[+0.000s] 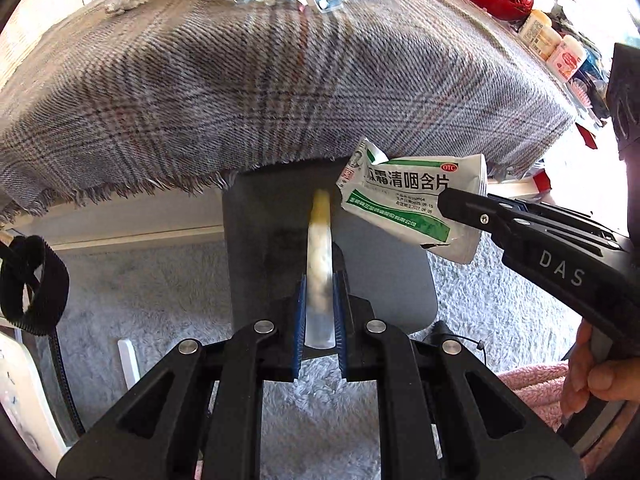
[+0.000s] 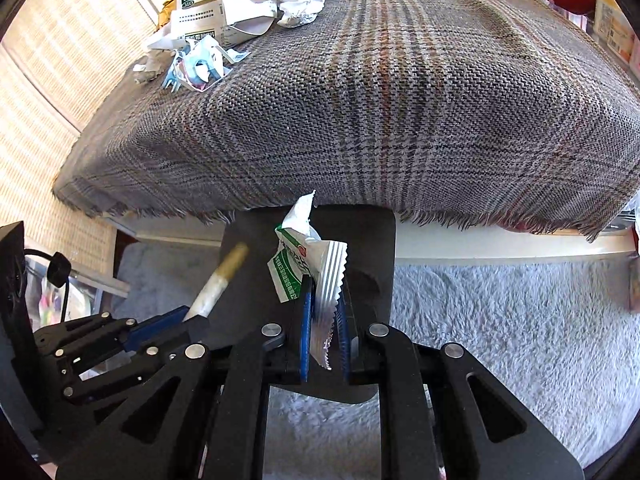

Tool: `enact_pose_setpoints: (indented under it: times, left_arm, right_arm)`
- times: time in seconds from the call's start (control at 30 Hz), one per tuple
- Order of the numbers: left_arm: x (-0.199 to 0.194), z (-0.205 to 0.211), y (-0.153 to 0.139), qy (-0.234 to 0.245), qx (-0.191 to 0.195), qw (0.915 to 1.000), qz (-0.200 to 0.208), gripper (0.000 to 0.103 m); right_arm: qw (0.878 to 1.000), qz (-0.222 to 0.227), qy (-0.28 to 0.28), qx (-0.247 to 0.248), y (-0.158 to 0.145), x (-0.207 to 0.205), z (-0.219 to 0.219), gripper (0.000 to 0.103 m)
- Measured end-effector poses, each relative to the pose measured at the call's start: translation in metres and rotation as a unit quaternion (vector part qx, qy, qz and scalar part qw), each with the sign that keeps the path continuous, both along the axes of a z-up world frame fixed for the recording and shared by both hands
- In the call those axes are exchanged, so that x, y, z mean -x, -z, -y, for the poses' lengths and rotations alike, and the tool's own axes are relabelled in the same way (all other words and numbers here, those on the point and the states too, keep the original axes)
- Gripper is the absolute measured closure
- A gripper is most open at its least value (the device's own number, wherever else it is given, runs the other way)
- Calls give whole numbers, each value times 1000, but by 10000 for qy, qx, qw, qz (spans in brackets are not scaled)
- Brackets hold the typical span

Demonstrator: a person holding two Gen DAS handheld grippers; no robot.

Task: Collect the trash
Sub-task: 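Carry the box with the right gripper while the left carries the stick, both releasing into the black bin, then raise both grippers from the bin back over the table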

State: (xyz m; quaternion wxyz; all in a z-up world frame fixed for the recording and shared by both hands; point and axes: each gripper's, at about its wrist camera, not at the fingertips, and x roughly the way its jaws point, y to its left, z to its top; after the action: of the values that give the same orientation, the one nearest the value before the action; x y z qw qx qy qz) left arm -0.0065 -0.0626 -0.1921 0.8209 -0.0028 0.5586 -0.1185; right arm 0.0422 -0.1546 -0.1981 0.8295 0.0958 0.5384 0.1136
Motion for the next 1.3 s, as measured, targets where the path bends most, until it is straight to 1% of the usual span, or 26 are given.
enact_pose_setpoints:
  times: [0.03,0.1,0.13,0.17,0.2,0.23,0.27,0.33,0.37,0.4,0.47,0.5,0.57,0.63,0.77,0.83,0.93,1.1,1.2,1.3]
  left_arm:
    - [1,-1,-3,-15,-25,10000,48,91]
    - [2,-3,-5,-49,-69,9999,96,80]
    - [3,-4,-7,-81,-104,9998,125,70]
    - [4,-6,-7,-100,-137,9997,147,63]
    - [5,-7,-8,-108,-164,9997,157,61]
    - [6,-8,-8,-122,-173,9996,163,57]
    - [7,-9,-9,-128,-176,9996,175,53]
    - [9,-10,-11,-131,-192,9995,212,47]
    - [9,-12,-11,-126,-199,9995,229,44]
    - [10,-13,-12,-122,-201,9994,249,42]
    - [12,-14,-17,-115,-206,9992,316,34]
    - [13,-15,-19,-121,-208,9991,346,32]
    - [12,-18,-26,-159,-171,9988,423,23]
    - [12,-20,-32,-183,-169,9986,473,19]
    - [10,-27,-47,-228,-176,9978,589,15]
    - [7,-29,-56,-238,-205,9973,657,14]
    - [1,-35,-66,-246,-298,9966,728,14]
    - [-12,-45,-78,-273,-510,9949,831,14]
    - [-23,-51,-85,-290,-671,9932,906,14]
    - [-36,-61,-92,-387,-720,9917,991,14]
  right_arm:
    - [10000,-1,4,-7,-1,-1,0,88]
    - [10000,3,16,3,-1,-1,-1,88]
    - [10000,12,34,23,-2,-1,-1,88]
    - [10000,24,52,39,-3,-1,-2,87]
    - [9999,41,79,47,-5,-1,-1,87]
    - [9999,60,98,41,-6,-1,-1,79]
    - [9999,88,121,39,-8,0,0,65]
    - [9997,173,160,57,-11,1,2,52]
    - [9996,204,173,69,-14,1,3,51]
    - [9995,240,187,69,-16,2,4,48]
    - [9989,384,233,104,-24,4,6,33]
    - [9986,448,236,119,-28,4,7,29]
    - [9980,576,244,127,-35,6,11,17]
    - [9973,678,258,123,-42,8,16,11]
    - [9959,847,292,-85,-58,9,27,10]
    - [9948,956,345,-106,-68,8,31,8]
    - [9934,1093,335,-113,-81,5,32,8]
    - [9924,1204,239,-53,-99,-9,24,8]
    - [9924,1222,119,-26,-104,-20,15,8]
    - [9918,1279,6,87,-110,-30,5,8]
